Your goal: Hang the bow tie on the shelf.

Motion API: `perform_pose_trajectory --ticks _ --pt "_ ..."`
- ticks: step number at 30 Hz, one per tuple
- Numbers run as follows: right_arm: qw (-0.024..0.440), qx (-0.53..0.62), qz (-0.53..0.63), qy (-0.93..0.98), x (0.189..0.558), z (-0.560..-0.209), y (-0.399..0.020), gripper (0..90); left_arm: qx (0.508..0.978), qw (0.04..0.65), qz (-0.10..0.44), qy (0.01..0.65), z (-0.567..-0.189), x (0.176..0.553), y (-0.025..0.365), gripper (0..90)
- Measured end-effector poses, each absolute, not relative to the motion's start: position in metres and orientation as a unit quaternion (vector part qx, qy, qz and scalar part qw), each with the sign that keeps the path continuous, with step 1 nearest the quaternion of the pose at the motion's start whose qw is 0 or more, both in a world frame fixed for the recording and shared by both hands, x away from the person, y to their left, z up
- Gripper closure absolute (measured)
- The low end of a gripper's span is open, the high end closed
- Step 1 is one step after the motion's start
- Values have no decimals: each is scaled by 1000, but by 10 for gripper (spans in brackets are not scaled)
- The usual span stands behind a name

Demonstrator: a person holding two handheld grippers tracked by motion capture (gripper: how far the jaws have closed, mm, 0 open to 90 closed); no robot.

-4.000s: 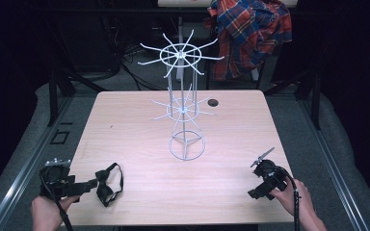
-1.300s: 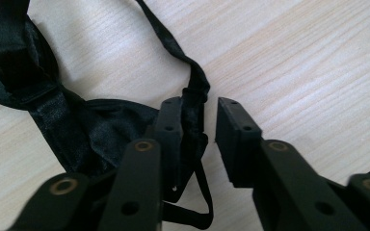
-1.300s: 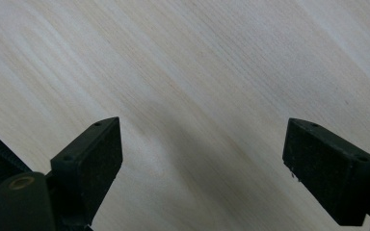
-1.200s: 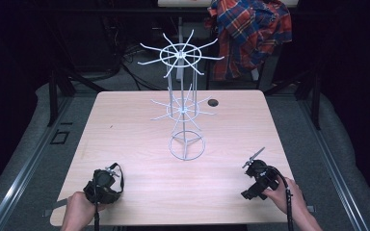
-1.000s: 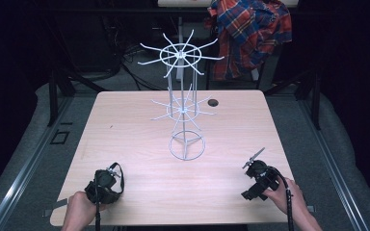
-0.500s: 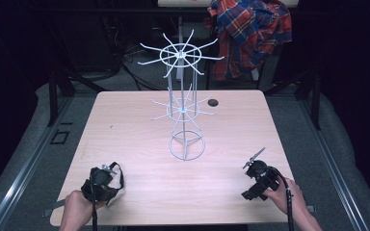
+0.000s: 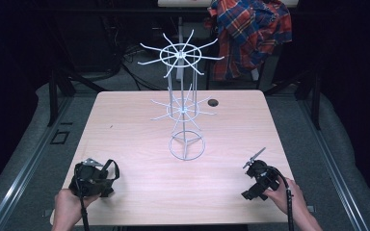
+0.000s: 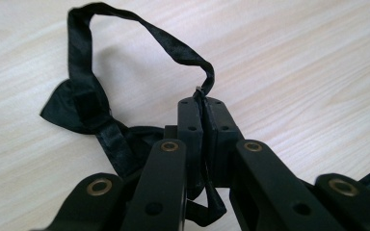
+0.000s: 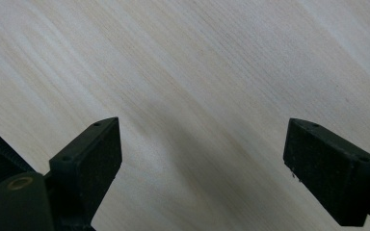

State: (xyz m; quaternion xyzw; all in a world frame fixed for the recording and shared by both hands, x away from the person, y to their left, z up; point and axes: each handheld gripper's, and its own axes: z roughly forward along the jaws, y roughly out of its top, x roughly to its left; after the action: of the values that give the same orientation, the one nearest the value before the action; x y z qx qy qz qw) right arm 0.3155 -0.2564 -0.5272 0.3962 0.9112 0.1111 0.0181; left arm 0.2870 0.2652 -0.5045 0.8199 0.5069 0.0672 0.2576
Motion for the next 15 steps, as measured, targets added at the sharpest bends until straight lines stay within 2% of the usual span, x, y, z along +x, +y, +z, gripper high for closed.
perform_pose_trajectory --ticks 15 --pt "20 398 111 911 315 -527 -259 129 789 340 63 509 -485 285 278 867"
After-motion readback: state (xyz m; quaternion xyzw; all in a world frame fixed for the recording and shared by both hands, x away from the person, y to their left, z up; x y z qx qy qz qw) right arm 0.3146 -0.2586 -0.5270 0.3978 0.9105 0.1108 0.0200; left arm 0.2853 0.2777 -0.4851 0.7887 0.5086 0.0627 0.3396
